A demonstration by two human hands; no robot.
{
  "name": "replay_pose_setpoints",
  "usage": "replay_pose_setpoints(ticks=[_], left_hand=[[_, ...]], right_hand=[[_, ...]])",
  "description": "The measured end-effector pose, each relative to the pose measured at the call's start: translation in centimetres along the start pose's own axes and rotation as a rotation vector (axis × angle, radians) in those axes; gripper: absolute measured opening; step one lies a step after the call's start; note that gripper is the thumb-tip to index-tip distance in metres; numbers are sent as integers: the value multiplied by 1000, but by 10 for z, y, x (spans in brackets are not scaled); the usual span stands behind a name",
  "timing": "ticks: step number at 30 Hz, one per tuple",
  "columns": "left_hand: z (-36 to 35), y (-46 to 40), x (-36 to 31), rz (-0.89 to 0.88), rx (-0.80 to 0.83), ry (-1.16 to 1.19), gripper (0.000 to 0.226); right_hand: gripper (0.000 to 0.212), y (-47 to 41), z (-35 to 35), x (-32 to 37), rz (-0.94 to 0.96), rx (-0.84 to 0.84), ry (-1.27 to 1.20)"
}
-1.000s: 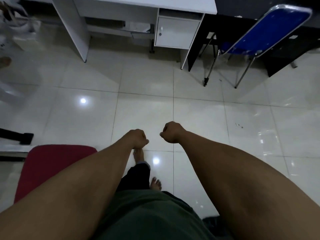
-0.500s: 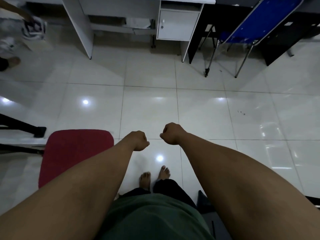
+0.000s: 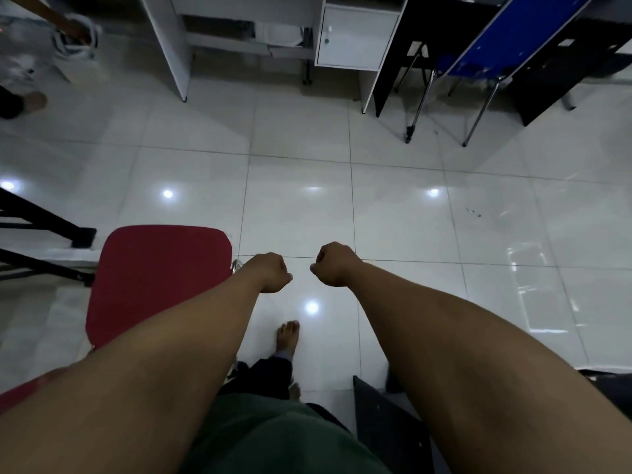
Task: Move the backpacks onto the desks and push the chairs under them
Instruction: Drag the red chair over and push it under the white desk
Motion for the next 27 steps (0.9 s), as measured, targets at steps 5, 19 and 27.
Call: replay_pose_setpoints(ticks=[5,19,27], left_hand=[[-21,28,20,-21,17,-15,36],[-53,60,151,-6,30,-28,35],[-50,59,265,-65,96,-84,33]], right_hand=[[31,26,-29,11,-12,30,2],[32,54,-120,94,-20,45,-11],[33,57,-213,193,-47,22,-179]])
Point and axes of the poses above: each hand's wrist, its own y-axis away from the middle knuckle, its own z-axis out of the back of the hand, x = y × z, the point moved 1 cm from there along -y, towards the middle knuckle, and after that the axes turned 12 degrees about z, right-handed, at the moved point
